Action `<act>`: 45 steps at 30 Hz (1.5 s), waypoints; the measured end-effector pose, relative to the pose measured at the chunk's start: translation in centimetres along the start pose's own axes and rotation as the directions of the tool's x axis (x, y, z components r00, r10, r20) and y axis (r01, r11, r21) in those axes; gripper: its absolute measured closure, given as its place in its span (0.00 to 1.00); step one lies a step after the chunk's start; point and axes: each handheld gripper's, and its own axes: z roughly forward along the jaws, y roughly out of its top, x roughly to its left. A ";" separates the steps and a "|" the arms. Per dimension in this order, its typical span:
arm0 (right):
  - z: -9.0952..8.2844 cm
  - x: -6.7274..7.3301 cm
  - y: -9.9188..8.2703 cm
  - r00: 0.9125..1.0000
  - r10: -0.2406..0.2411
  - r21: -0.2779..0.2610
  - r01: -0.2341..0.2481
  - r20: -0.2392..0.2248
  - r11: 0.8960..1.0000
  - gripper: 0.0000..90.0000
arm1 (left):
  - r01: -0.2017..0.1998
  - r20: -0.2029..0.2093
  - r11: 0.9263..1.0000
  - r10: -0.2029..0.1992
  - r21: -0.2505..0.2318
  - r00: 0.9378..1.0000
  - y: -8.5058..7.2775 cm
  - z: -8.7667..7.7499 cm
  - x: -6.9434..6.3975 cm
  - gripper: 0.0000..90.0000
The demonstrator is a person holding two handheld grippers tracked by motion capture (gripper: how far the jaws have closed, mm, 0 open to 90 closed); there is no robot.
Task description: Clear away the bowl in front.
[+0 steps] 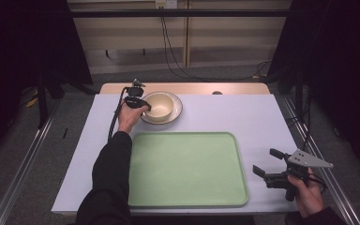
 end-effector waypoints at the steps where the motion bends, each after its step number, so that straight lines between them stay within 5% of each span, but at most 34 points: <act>1: 0.0 0.0 0.0 1.000 -0.001 0.001 0.001 -0.001 1.000 0.02 | 0.029 0.009 0.999 -0.029 -0.014 1.000 0.0 0.0 0.0 0.90; 7: -0.1 0.0 0.0 1.000 0.004 -0.005 -0.004 0.002 1.000 0.02 | 0.051 0.040 0.998 -0.050 -0.035 0.998 0.0 -0.4 0.1 0.93; 20: -0.1 0.0 0.0 1.000 0.011 -0.004 -0.011 0.000 1.000 0.01 | 0.116 0.022 0.992 -0.115 -0.040 0.993 0.0 -1.1 0.5 0.93; 32: -0.1 -0.1 0.0 1.000 0.006 -0.009 -0.006 0.005 1.000 0.02 | 0.121 0.030 0.991 -0.120 -0.062 0.992 0.1 -1.7 0.3 0.93; 45: -0.2 -0.1 0.0 1.000 0.014 -0.014 -0.014 -0.005 1.000 0.01 | 0.121 0.085 0.989 -0.114 -0.087 0.990 -0.2 -3.0 -0.3 0.93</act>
